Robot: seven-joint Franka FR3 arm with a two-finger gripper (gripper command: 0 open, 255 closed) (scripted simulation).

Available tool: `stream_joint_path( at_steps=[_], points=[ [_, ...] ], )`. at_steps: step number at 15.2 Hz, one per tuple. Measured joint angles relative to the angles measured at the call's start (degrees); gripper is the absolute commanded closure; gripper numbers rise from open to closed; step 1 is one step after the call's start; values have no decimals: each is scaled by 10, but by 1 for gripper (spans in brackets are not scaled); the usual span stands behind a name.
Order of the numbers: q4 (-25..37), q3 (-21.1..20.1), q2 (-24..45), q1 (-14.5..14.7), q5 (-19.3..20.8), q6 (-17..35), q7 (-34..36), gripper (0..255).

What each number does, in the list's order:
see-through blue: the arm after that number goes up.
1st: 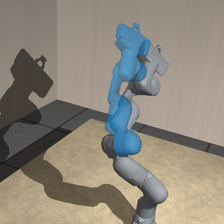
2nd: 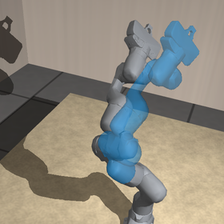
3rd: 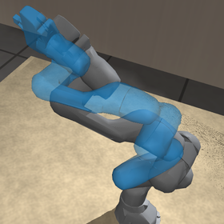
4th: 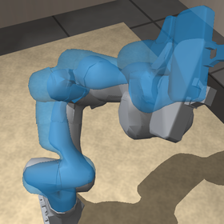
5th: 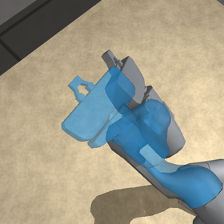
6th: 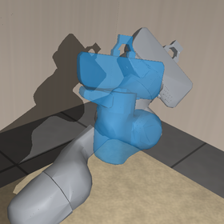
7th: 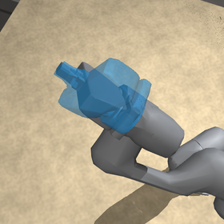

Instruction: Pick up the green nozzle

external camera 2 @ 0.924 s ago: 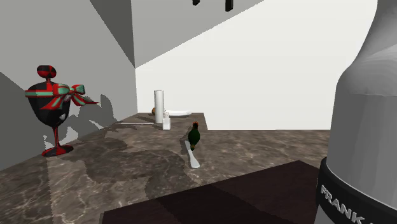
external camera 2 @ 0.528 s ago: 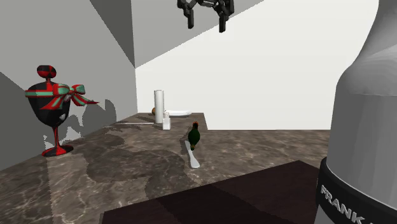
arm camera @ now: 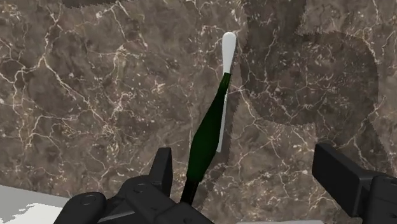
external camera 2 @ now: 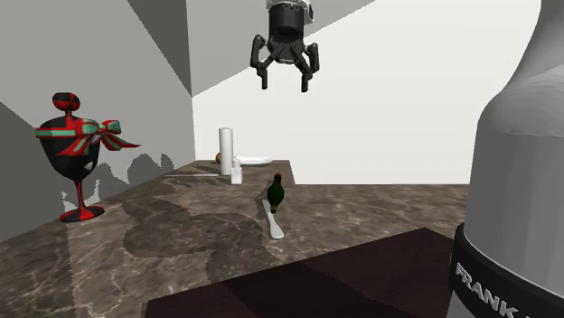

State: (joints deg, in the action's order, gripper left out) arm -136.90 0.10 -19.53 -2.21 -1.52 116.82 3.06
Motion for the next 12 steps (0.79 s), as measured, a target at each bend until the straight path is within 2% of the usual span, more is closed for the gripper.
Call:
stream_joint_path(
  at_steps=[6,12],
  points=[
    [46,12,129,-8,-32,64,18,0],
    [126,21,272,-17,-75,109,28,0]
  ],
)
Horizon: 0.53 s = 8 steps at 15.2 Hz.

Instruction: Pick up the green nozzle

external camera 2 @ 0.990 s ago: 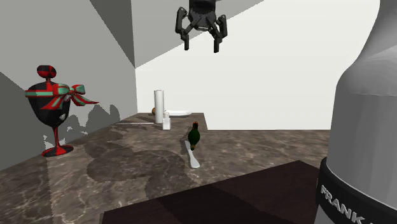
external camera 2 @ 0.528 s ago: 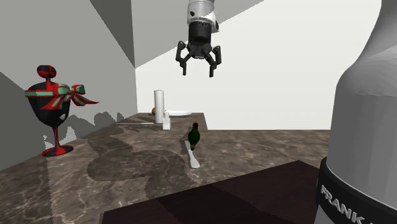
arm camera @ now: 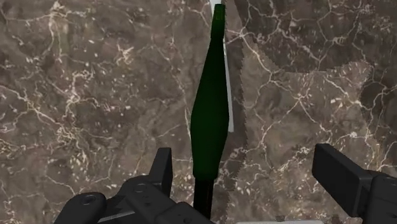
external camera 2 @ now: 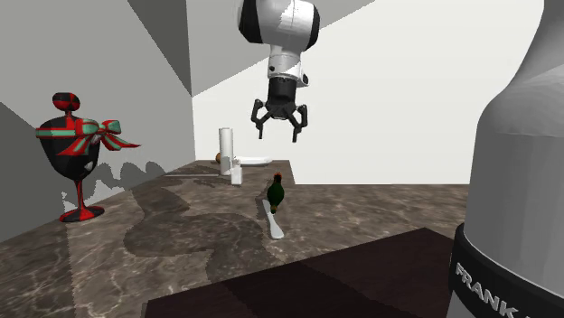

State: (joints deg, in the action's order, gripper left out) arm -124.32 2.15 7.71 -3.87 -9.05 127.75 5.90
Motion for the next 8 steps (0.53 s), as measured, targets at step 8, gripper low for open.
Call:
stream_joint_path(
  at_steps=[8],
  points=[
    [137,0,189,-23,-62,24,8,0]
  ],
)
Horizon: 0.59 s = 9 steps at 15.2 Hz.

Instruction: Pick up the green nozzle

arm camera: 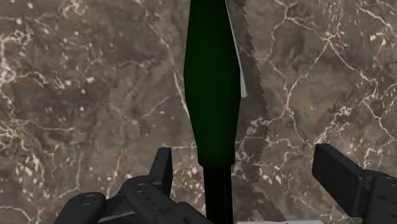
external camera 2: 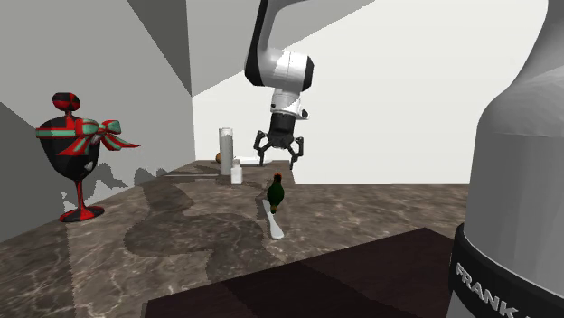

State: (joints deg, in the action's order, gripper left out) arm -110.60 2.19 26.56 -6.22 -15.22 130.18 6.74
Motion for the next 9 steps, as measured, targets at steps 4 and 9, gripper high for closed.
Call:
stream_joint_path(
  at_steps=[4,9],
  points=[
    [46,-3,63,-12,-19,7,1,0],
    [56,-6,96,-15,-26,30,-6,0]
  ],
)
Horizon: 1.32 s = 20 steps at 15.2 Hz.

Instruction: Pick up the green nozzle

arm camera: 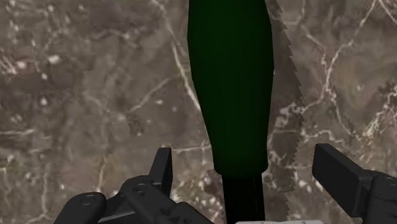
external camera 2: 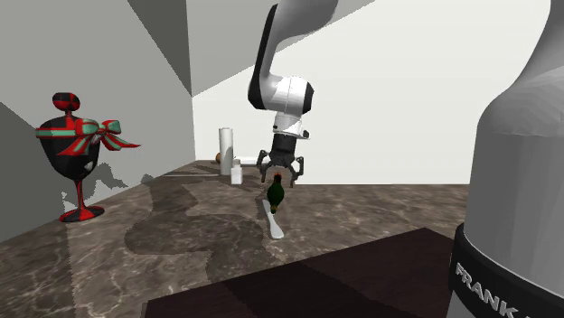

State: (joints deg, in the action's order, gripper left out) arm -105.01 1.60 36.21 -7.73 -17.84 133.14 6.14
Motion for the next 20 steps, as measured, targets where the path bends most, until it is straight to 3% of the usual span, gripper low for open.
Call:
stream_joint_path(
  at_steps=[1,2,12,20],
  points=[
    [2,-1,6,-1,-1,4,-2,0],
    [2,-1,8,-1,-1,6,-2,255],
    [2,-1,10,-1,-2,8,-3,255],
    [-2,4,-30,2,6,-27,8,255]
  ],
)
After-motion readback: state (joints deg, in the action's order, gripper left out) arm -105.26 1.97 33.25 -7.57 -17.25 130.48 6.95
